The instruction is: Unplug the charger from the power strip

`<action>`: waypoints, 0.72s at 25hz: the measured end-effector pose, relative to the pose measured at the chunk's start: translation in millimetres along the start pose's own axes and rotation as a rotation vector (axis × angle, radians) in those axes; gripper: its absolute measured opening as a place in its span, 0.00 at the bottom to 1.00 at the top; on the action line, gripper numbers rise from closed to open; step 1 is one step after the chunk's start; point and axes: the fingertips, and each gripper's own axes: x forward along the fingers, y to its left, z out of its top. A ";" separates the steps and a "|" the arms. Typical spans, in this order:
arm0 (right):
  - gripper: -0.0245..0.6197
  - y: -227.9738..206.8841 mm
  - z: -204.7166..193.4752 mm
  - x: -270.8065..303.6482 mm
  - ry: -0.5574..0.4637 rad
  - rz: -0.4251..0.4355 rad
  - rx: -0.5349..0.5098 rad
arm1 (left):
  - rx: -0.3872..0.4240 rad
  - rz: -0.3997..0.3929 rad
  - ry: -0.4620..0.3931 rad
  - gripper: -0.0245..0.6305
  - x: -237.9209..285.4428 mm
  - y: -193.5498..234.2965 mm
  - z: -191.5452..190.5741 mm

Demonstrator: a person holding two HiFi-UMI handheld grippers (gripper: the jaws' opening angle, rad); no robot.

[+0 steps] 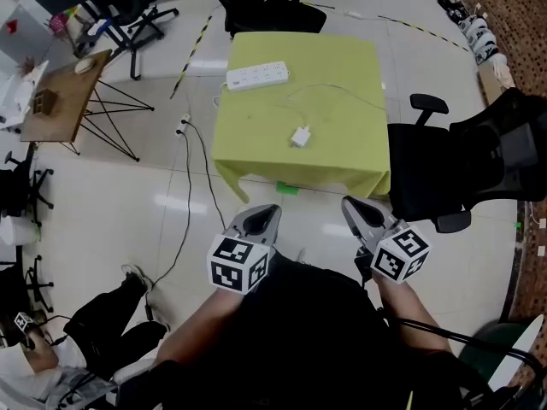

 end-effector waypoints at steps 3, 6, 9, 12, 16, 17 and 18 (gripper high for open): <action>0.04 10.0 -1.6 -0.5 0.000 0.025 -0.020 | 0.000 0.035 -0.003 0.05 -13.9 2.6 -4.0; 0.04 20.5 -0.1 3.6 -0.009 0.038 -0.028 | 0.003 0.039 -0.005 0.05 -21.8 5.0 -1.0; 0.04 30.3 1.6 9.6 -0.010 0.032 -0.042 | 0.017 0.017 -0.014 0.05 -27.4 8.2 7.3; 0.04 40.2 1.2 20.5 -0.009 0.011 -0.039 | 0.036 0.008 -0.019 0.05 -37.5 23.5 16.5; 0.04 57.1 -2.5 37.3 -0.012 -0.015 -0.038 | 0.042 0.010 -0.022 0.05 -52.4 54.3 20.6; 0.04 59.9 -2.7 41.3 -0.015 -0.022 -0.039 | 0.042 0.009 -0.018 0.05 -53.9 60.8 20.4; 0.04 62.6 -3.0 44.7 -0.018 -0.030 -0.040 | 0.044 0.003 -0.014 0.05 -55.5 65.3 20.2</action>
